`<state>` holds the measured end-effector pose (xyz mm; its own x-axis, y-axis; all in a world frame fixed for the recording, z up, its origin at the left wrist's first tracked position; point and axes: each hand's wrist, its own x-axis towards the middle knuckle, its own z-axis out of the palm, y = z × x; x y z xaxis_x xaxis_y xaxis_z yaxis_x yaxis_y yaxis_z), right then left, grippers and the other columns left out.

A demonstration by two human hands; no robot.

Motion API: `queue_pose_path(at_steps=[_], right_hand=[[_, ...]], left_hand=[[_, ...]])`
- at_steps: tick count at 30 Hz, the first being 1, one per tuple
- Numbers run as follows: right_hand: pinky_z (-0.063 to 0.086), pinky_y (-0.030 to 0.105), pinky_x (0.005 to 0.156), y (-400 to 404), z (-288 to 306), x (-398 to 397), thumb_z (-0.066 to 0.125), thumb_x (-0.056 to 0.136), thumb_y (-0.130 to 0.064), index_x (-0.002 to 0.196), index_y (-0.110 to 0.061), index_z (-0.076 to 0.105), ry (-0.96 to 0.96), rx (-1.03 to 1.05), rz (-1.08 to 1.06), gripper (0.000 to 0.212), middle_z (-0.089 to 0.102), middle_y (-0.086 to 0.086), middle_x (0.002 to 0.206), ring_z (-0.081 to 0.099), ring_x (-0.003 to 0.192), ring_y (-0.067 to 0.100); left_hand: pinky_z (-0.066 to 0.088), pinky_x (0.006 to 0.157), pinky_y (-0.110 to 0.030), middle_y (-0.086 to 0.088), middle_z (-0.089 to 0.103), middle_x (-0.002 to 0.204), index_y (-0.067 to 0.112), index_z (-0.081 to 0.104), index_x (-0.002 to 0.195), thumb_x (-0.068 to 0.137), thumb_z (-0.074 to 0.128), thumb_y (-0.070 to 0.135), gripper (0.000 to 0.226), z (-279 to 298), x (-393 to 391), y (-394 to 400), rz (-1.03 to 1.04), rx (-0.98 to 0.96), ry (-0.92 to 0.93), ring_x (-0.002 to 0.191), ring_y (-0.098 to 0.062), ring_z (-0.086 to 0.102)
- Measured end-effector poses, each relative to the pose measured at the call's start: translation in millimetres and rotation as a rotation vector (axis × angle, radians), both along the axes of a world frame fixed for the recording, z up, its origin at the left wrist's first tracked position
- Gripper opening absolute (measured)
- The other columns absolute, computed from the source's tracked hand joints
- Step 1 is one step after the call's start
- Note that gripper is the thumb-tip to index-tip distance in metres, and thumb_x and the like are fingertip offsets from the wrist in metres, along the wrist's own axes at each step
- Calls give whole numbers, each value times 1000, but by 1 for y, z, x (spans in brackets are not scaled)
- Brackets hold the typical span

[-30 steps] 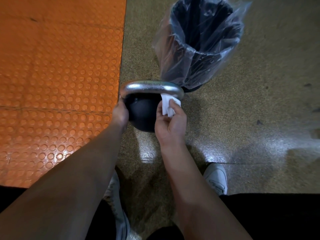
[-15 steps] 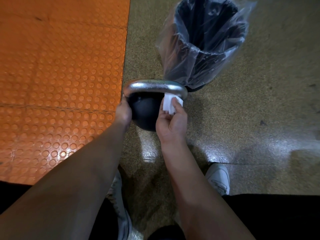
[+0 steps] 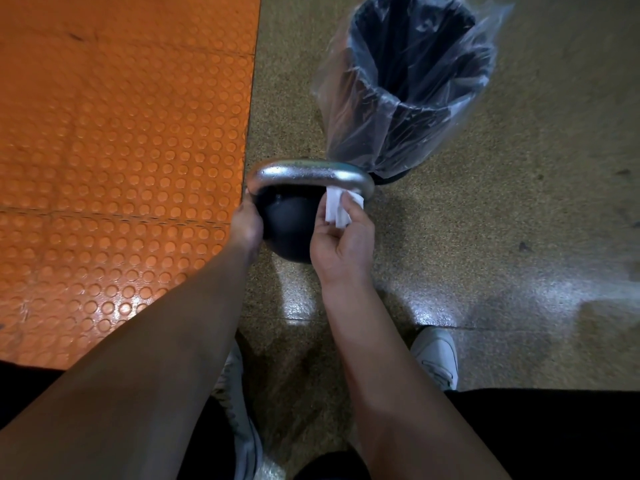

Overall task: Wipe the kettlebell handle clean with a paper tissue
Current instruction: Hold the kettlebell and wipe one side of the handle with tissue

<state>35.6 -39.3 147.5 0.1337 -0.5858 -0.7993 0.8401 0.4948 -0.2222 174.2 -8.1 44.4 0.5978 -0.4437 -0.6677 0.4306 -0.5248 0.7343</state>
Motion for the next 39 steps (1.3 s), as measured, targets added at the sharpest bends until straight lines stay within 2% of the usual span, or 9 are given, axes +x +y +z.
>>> queue_pose_path(at_steps=[4,9,14,18,21,25,28,34,39], right_hand=[[64,28,72,2,2,-9,63,99,4,122,2,62,-11,-17,23,23,68,18,115,69,100,26],[61,29,72,-7,9,0,59,99,5,136,5,60,26,4,91,37,69,18,121,69,102,25],[63,28,60,-6,23,-26,58,96,14,112,8,61,79,-8,128,17,66,25,111,69,94,31],[62,28,64,-13,38,-40,59,92,14,100,7,61,322,-32,157,11,65,25,112,68,92,34],[64,35,76,-37,55,-49,67,88,12,108,1,63,601,-225,211,23,67,18,116,71,101,35],[56,16,87,-77,90,-53,69,97,-4,127,-27,68,1200,-852,651,38,67,-18,117,67,100,-8],[49,18,88,-109,104,-43,65,101,-11,131,-28,73,1518,-1235,1168,35,72,-6,126,63,108,4],[47,30,91,-137,95,-1,53,91,4,122,-19,78,1649,-1459,2050,46,74,7,126,64,116,24],[47,33,87,-135,92,20,51,91,4,122,-20,77,1534,-1403,2163,47,72,9,125,64,110,26]], left_hand=[[45,108,-45,-10,65,126,8,60,131,103,37,50,56,-4,0,0,14,27,-10,119,-27,57],[47,104,-39,-5,64,114,11,61,125,105,34,45,48,-3,-2,-2,18,-8,-18,113,-23,57],[43,110,-43,-7,63,125,9,58,134,104,35,47,54,-3,-1,-1,19,2,-14,121,-25,55],[38,114,-45,-9,60,135,10,56,137,100,37,56,62,-1,1,0,8,15,8,129,-26,51],[38,114,-47,-10,59,136,9,56,137,99,37,58,65,-3,2,1,10,21,11,129,-27,51],[38,113,-47,-10,61,134,10,58,136,99,37,59,65,-3,3,1,13,19,25,126,-28,52],[39,113,-47,-11,60,134,9,57,136,102,35,55,61,0,1,0,14,31,6,126,-28,51],[41,111,-47,-16,61,133,5,59,133,102,33,53,63,-1,1,-1,29,59,-10,126,-32,53],[39,112,-45,-15,61,133,8,59,134,103,31,52,60,-2,1,-1,11,43,-15,126,-31,52]])
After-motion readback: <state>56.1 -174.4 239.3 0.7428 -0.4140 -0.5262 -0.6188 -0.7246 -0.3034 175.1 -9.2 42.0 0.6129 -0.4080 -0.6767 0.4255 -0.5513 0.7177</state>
